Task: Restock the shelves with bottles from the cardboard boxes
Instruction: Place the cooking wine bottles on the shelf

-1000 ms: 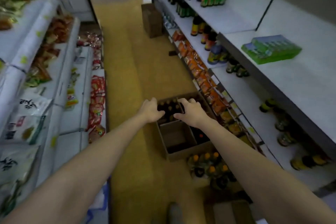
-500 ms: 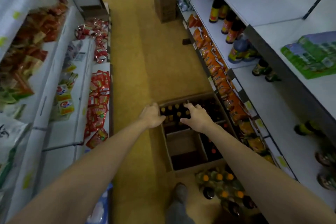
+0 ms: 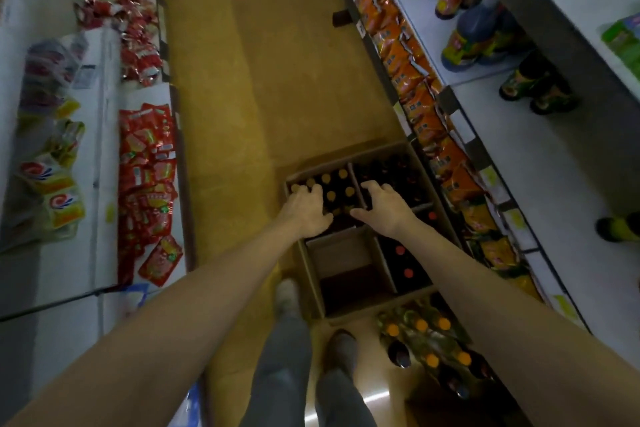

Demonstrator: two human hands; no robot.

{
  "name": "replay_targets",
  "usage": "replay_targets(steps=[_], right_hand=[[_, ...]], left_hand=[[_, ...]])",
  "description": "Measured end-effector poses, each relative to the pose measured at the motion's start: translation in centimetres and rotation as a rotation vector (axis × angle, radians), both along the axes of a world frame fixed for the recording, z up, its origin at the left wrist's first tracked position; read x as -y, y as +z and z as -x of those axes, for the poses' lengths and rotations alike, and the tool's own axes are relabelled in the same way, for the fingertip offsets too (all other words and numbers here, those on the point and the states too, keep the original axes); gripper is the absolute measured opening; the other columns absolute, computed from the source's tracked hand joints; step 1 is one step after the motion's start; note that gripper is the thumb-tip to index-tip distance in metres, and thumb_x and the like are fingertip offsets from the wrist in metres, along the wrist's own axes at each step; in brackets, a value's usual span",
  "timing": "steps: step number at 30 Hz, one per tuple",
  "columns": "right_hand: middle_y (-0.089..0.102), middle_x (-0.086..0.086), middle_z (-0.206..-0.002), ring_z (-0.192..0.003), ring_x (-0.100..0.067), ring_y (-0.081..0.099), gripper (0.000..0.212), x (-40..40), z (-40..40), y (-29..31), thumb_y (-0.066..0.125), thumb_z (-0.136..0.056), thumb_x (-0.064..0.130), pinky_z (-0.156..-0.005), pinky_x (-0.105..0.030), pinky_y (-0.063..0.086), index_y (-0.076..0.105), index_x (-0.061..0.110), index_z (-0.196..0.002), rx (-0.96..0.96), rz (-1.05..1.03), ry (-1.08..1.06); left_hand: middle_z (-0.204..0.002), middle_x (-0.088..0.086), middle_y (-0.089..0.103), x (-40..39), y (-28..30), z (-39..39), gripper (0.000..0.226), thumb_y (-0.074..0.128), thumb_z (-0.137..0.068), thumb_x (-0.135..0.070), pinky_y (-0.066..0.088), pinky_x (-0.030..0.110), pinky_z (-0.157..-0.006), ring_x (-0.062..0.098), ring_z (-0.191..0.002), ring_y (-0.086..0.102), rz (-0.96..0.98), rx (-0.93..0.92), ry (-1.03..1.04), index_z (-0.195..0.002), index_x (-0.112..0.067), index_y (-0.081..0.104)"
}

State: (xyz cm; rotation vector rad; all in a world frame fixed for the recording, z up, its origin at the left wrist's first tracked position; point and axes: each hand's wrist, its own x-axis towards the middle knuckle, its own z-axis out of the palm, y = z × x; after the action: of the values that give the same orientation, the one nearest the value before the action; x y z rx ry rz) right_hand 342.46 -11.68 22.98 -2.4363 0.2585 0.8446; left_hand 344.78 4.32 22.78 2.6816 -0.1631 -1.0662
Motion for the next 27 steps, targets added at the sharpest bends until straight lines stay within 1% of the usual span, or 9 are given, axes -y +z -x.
replay_targets(steps=[5,9,12,15,18,20,22,24,27], right_hand=[[0.035,-0.013,-0.144,-0.126,-0.033,0.045,0.063,-0.4,-2.6,-8.4,0.058,-0.093,0.038,-0.1,-0.043,0.043,0.03,0.018,-0.146,-0.005,0.028,-0.023],[0.033,-0.015,-0.145,-0.128,-0.033,0.042,0.066,-1.0,-4.5,-15.8,0.059,-0.093,0.036,-0.099,-0.042,0.043,0.027,0.017,-0.147,-0.023,0.009,0.009],[0.033,-0.015,-0.144,-0.126,-0.032,0.043,0.067,-1.0,-6.0,-21.2,0.059,-0.093,0.036,-0.094,-0.038,0.044,0.025,0.017,-0.147,-0.017,-0.003,0.019],[0.033,-0.015,-0.143,-0.123,-0.033,0.046,0.064,-0.8,-8.1,-26.2,0.059,-0.093,0.036,-0.092,-0.04,0.046,0.028,0.016,-0.145,-0.028,0.017,0.015],[0.037,-0.017,-0.14,-0.119,-0.033,0.048,0.056,-0.5,-10.2,-30.8,0.058,-0.094,0.031,-0.093,-0.04,0.046,0.033,0.012,-0.141,-0.009,0.029,0.017],[0.038,-0.018,-0.143,-0.122,-0.034,0.047,0.06,-0.4,-11.4,-33.7,0.057,-0.096,0.028,-0.094,-0.04,0.046,0.028,0.009,-0.145,-0.007,0.052,0.035],[0.036,-0.019,-0.145,-0.125,-0.036,0.045,0.064,-0.4,-12.1,-36.2,0.055,-0.097,0.027,-0.096,-0.041,0.046,0.022,0.008,-0.148,-0.022,0.072,0.041],[0.037,-0.02,-0.145,-0.124,-0.038,0.045,0.061,-0.4,-12.4,-38.2,0.055,-0.097,0.025,-0.091,-0.04,0.045,0.023,0.008,-0.146,-0.016,0.086,0.035],[0.048,-0.021,-0.131,-0.112,-0.038,0.053,0.05,-0.8,-12.6,-40.3,0.053,-0.097,0.024,-0.077,-0.038,0.045,0.028,0.01,-0.137,0.06,0.108,-0.01]], left_hand=[[-0.14,0.018,0.035,1.3,-8.7,-3.6,0.061,0.053,-0.094,-0.037,0.043,0.045,-0.099,0.036,-0.126,0.039,-0.014,-0.021,-0.025,-0.142,-0.009,0.028],[-0.131,0.016,0.041,1.5,-16.0,-5.6,0.056,0.052,-0.094,-0.035,0.047,0.045,-0.09,0.035,-0.115,0.047,0.015,-0.036,-0.037,-0.139,-0.009,0.032],[-0.13,0.016,0.041,1.3,-21.4,-7.2,0.055,0.054,-0.093,-0.034,0.047,0.043,-0.09,0.034,-0.115,0.047,0.008,-0.046,-0.031,-0.137,-0.009,0.033],[-0.134,0.018,0.039,1.2,-26.7,-8.9,0.058,0.053,-0.094,-0.035,0.045,0.041,-0.089,0.036,-0.118,0.046,-0.002,-0.043,-0.049,-0.14,-0.008,0.03],[-0.134,0.02,0.039,1.3,-31.8,-11.0,0.064,0.051,-0.096,-0.037,0.046,0.039,-0.081,0.037,-0.115,0.049,-0.025,-0.024,-0.06,-0.146,-0.008,0.021],[-0.129,0.02,0.047,1.7,-34.8,-12.2,0.065,0.048,-0.097,-0.037,0.045,0.037,-0.071,0.035,-0.108,0.055,-0.036,-0.019,-0.079,-0.148,-0.01,0.018],[-0.127,0.017,0.052,2.3,-37.3,-13.1,0.062,0.045,-0.099,-0.036,0.045,0.035,-0.069,0.032,-0.104,0.057,-0.032,-0.024,-0.084,-0.148,-0.011,0.017],[-0.126,0.017,0.054,2.6,-39.2,-13.3,0.06,0.046,-0.098,-0.037,0.045,0.034,-0.068,0.032,-0.103,0.058,-0.009,-0.007,-0.066,-0.147,-0.013,0.02],[-0.123,0.018,0.055,3.0,-41.4,-13.0,0.06,0.047,-0.098,-0.036,0.045,0.037,-0.071,0.034,-0.105,0.057,0.022,0.056,-0.111,-0.146,-0.013,0.02]])
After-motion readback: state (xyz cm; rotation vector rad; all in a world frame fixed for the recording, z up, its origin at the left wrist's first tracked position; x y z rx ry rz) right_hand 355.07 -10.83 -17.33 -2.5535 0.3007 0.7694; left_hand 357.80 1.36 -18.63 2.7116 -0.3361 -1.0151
